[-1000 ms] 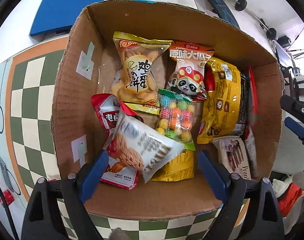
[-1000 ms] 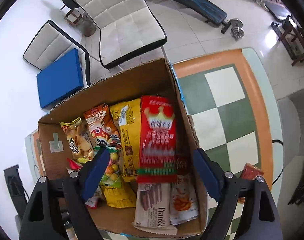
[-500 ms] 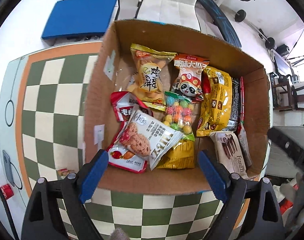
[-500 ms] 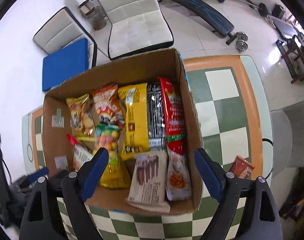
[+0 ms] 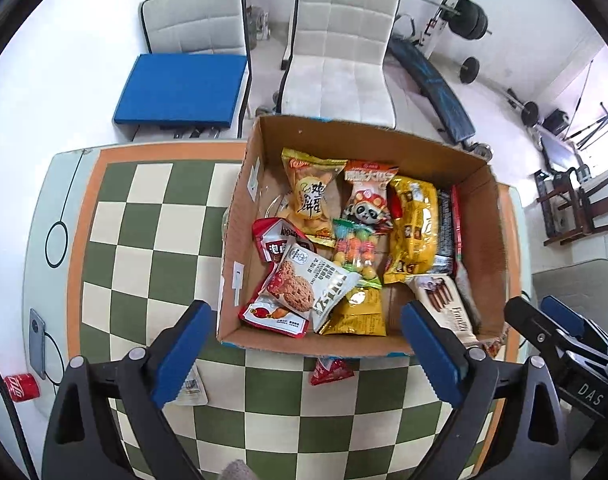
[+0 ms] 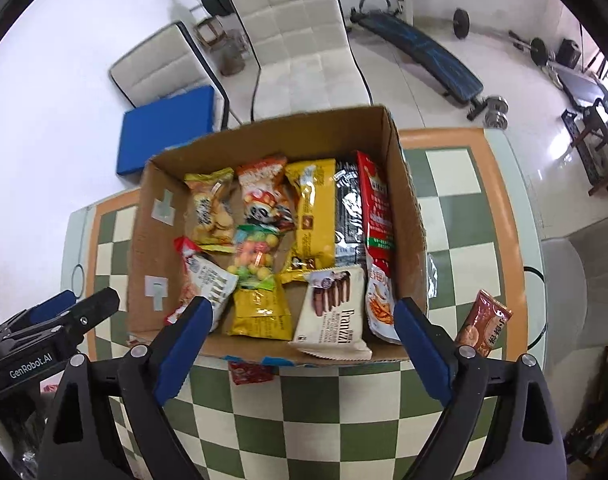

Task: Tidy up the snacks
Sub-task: 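Grasp the clear gold-top pouch with the left tool while the right grasps the small red packet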

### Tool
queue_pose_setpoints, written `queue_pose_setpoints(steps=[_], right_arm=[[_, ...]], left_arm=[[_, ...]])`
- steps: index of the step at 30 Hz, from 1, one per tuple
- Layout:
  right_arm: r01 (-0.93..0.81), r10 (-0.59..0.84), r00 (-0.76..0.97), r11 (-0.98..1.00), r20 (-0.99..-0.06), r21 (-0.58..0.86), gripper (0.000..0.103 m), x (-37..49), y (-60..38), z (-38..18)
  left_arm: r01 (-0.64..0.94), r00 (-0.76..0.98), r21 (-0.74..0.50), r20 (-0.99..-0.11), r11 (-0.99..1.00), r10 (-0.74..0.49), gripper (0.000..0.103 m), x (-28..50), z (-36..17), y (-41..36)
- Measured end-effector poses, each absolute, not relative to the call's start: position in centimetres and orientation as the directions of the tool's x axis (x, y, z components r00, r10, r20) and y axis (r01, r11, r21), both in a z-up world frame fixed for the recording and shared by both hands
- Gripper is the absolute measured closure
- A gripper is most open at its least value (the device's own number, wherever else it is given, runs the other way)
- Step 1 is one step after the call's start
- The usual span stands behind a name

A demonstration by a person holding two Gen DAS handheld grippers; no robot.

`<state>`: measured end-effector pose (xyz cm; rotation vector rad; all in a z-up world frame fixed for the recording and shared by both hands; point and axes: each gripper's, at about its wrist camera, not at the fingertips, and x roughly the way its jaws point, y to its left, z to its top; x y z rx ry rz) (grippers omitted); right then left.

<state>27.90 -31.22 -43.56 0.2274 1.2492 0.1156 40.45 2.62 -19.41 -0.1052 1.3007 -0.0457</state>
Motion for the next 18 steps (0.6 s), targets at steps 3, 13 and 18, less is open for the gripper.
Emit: queue_pose_setpoints(steps=[3, 13, 18], right_arm=[[0.023, 0.211, 0.354, 0.972, -0.911, 0.234, 0.008, 26.9, -30.7, -42.3], [-0.014, 0.288, 0.304, 0.954, -0.908, 0.299, 0.007, 22.3, -27.5, -45.0], [-0.008, 0.319, 0.204, 0.946, -0.926, 0.324, 0.007, 20.6, -25.0, -50.1]], left_arm=[[-0.026, 0.307, -0.092, -0.948, 0.995, -0.079, 0.006, 39.4, -18.4, 3.0], [-0.122, 0.365, 0.024, -0.928, 0.992, 0.068, 0.006, 33.7, -20.4, 7.0], [-0.176, 0.206, 0.041, -0.975, 0.983, 0.078, 0.006, 31.9, -27.2, 10.7]])
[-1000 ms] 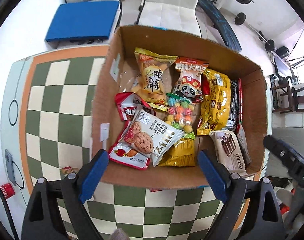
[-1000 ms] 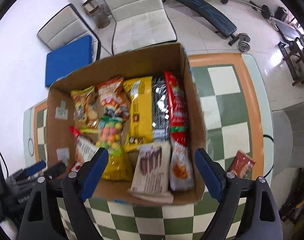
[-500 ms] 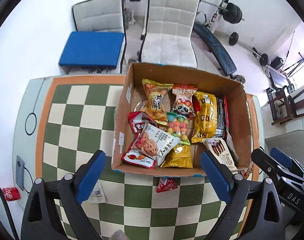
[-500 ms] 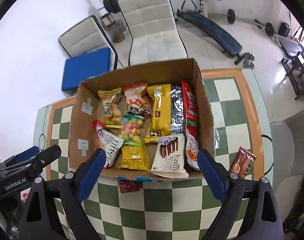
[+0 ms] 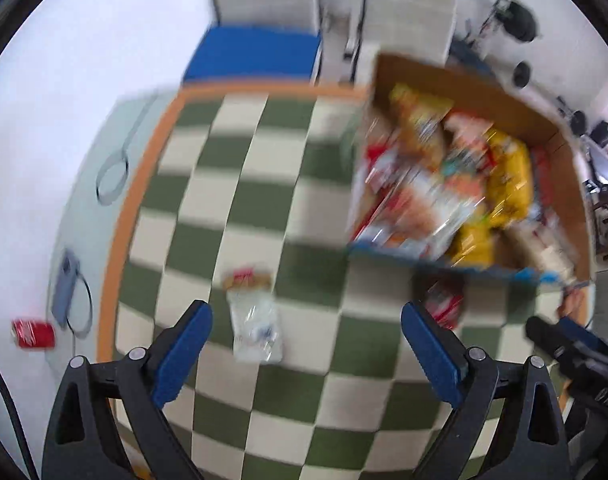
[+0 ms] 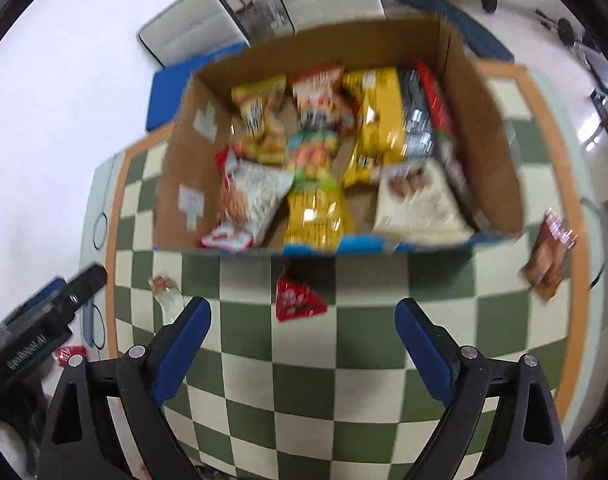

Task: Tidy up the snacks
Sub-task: 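Grasp the clear gold-top pouch with the left tool while the right grasps the small red packet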

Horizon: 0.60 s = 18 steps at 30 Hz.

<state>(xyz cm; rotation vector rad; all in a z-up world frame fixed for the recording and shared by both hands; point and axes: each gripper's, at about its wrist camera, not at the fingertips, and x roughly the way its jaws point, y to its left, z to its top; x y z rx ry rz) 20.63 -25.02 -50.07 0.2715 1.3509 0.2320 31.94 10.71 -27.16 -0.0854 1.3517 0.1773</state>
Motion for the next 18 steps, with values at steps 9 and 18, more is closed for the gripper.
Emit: queue_pose_setpoints(steps=[9, 18], right_arm=[[0.031, 0.308, 0.147, 0.948, -0.94, 0.316, 0.011, 21.2, -21.5, -57.5], [0.032, 0.265, 0.12, 0.962, -0.957, 0.271, 0.023, 22.2, -18.4, -61.3]], left_arm=[[-0.344, -0.005, -0.045, -0.999, 0.938, -0.05, 0.006, 32.3, -37.1, 17.0], [-0.358, -0.118, -0.022, -0.991, 0.933, -0.069, 0.006, 33.5, -42.3, 18.6]])
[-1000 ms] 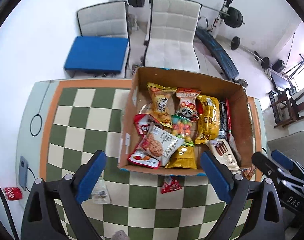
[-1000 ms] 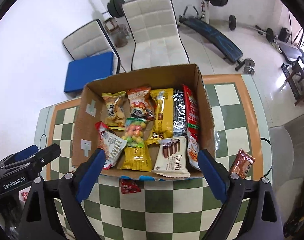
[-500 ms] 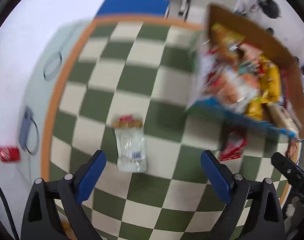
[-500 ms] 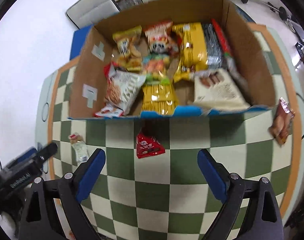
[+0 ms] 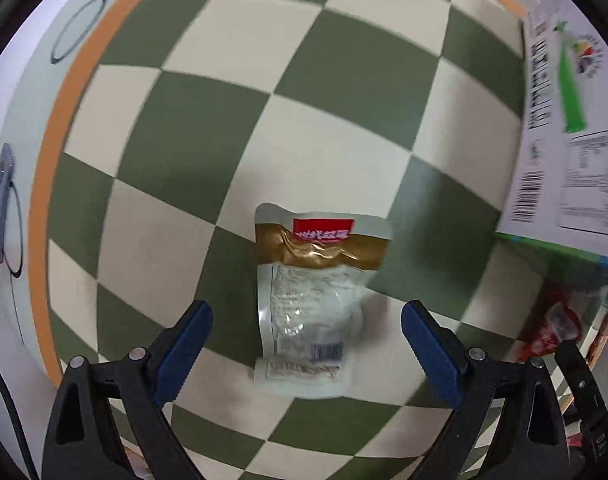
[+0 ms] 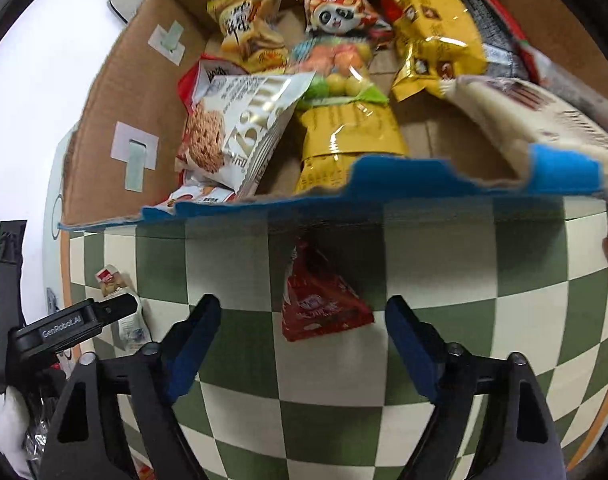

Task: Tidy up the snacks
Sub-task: 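Grasp the clear gold-top pouch with the left tool while the right grasps the small red packet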

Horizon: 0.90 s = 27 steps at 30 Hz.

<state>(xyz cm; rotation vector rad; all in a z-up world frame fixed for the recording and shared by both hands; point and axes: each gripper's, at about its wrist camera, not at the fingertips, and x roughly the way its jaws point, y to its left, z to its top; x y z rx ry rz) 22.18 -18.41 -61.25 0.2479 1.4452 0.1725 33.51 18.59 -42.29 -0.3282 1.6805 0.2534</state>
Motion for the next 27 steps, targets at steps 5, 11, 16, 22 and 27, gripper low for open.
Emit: queue_pose_setpoints(steps=[5, 11, 16, 22, 27], right_arm=[[0.029, 0.246, 0.103, 0.968, -0.964, 0.25, 0.037, 22.4, -17.0, -62.6], [0.021, 0.221, 0.105, 0.974, -0.97, 0.224, 0.061, 22.6, -16.1, -63.5], [0.016, 0.224, 0.12, 0.974, -0.967, 0.228, 0.066, 22.2, -15.7, -63.4], [0.006, 0.259, 0.131, 0.965, -0.957, 0.262, 0.067, 21.2, -17.4, -61.9], [-0.021, 0.291, 0.147, 0.957, -0.945, 0.291, 0.068, 20.1, -18.7, -60.1]], left_arm=[[-0.334, -0.103, -0.017, -0.993, 0.942, -0.054, 0.035, 33.2, -42.3, 18.1], [-0.267, -0.093, -0.004, -0.995, 0.964, -0.03, 0.052, 32.9, -41.4, 16.2], [-0.271, -0.095, -0.027, -0.994, 0.962, -0.055, 0.052, 32.3, -40.9, 15.6], [-0.238, -0.062, -0.065, -0.995, 0.969, -0.082, 0.053, 30.8, -38.4, 13.4], [-0.188, -0.032, -0.117, -0.992, 0.975, -0.126, 0.053, 29.4, -35.7, 10.1]])
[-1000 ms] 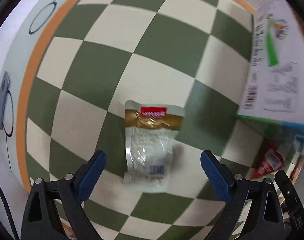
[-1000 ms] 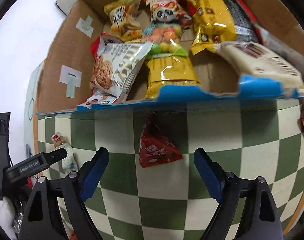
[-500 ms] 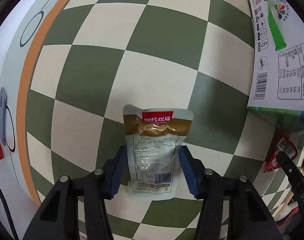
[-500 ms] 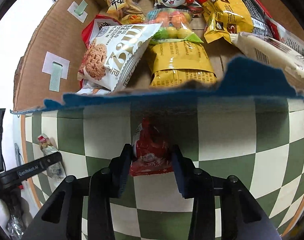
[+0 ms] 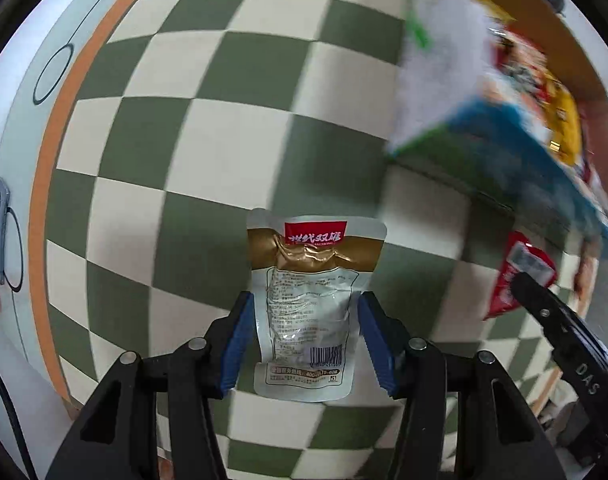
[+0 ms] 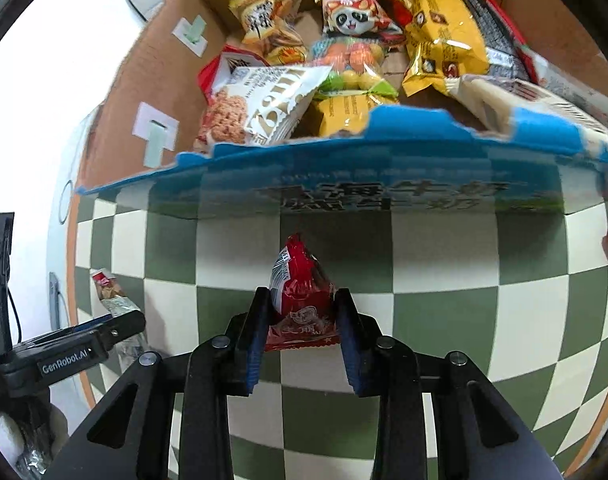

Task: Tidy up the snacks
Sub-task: 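Grasp the clear gold-top pouch with the left tool while the right grasps the small red packet, then carry the clear pouch and red packet into the box and release both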

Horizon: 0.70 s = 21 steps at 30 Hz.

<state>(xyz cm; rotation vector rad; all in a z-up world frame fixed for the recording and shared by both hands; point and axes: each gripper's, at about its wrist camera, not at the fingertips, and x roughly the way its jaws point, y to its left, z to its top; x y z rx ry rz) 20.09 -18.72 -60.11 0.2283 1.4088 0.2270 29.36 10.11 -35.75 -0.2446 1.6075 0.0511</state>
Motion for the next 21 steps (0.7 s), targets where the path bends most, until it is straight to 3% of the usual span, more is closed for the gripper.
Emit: queue_pose_setpoints(steps=[10, 21], right_arm=[[-0.027, 0.39, 0.2, 0.919, -0.899, 0.393, 0.069, 17.1, -22.5, -52.8], [-0.004, 0.433, 0.331, 0.889, -0.838, 0.458, 0.069, 19.2, -27.5, -44.9]], left_arm=[[-0.05, 0.088, -0.219, -0.973, 0.974, -0.214, 0.053, 30.4, -27.2, 5.2], [0.023, 0.172, -0.297, -0.939, 0.955, -0.296, 0.052, 38.5, -22.0, 3.1]])
